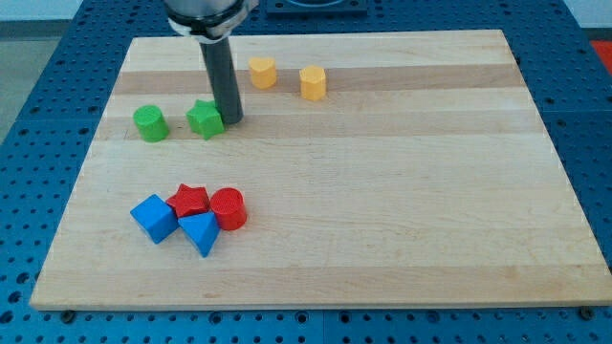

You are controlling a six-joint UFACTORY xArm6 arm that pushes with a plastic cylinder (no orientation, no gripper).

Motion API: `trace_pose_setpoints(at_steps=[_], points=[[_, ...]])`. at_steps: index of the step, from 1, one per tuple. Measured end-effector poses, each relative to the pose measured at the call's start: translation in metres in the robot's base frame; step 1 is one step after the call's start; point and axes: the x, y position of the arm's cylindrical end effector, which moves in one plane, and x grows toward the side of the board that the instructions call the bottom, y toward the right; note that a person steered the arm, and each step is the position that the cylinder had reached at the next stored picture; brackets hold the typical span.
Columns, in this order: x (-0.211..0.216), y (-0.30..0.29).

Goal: Push the hexagon to the top right of the green star

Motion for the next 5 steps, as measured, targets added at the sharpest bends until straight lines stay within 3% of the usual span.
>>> trace_pose_setpoints(at_steps=[2, 3, 5], points=[[0.0, -0.04], [-0.001, 0.01], [-0.002, 0.182]])
